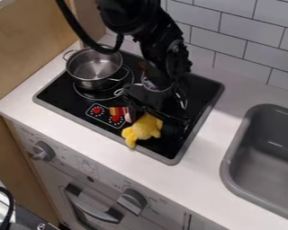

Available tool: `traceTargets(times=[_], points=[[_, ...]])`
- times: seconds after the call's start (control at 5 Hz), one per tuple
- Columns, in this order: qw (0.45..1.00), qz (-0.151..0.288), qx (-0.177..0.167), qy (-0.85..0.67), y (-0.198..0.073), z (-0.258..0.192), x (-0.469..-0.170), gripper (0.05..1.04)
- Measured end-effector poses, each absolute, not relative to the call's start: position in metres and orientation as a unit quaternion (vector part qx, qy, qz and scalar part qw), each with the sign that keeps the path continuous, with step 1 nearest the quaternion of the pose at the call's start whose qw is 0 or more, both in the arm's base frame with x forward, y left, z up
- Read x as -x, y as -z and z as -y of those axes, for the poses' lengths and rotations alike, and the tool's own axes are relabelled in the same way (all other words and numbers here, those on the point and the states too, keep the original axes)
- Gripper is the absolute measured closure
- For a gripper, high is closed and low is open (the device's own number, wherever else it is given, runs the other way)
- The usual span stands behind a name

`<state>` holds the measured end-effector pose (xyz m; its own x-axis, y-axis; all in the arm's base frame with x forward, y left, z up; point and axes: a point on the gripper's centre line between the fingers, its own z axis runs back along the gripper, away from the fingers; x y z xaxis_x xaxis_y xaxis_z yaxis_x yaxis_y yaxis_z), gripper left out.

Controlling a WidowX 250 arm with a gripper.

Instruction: Put the yellow toy into the silver pot

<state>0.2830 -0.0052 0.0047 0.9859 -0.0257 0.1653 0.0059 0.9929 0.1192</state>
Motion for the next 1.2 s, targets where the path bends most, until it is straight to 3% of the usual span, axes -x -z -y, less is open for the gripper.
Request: traceTargets(times=[0.2,0.4,0.8,1.2], points=[[0.995,0.08,-0.058,0.003,-0.005,0.006,-0.282,0.493],[0.996,0.071,-0.062,-0.002,-0.006,0.009,-0.281,0.571],[0.998,0.002,-0.07,-0.008,-0.03,0.012,-0.276,0.584],[0.995,-0.029,-0.089,0.019,-0.074,0.003,-0.276,0.584]])
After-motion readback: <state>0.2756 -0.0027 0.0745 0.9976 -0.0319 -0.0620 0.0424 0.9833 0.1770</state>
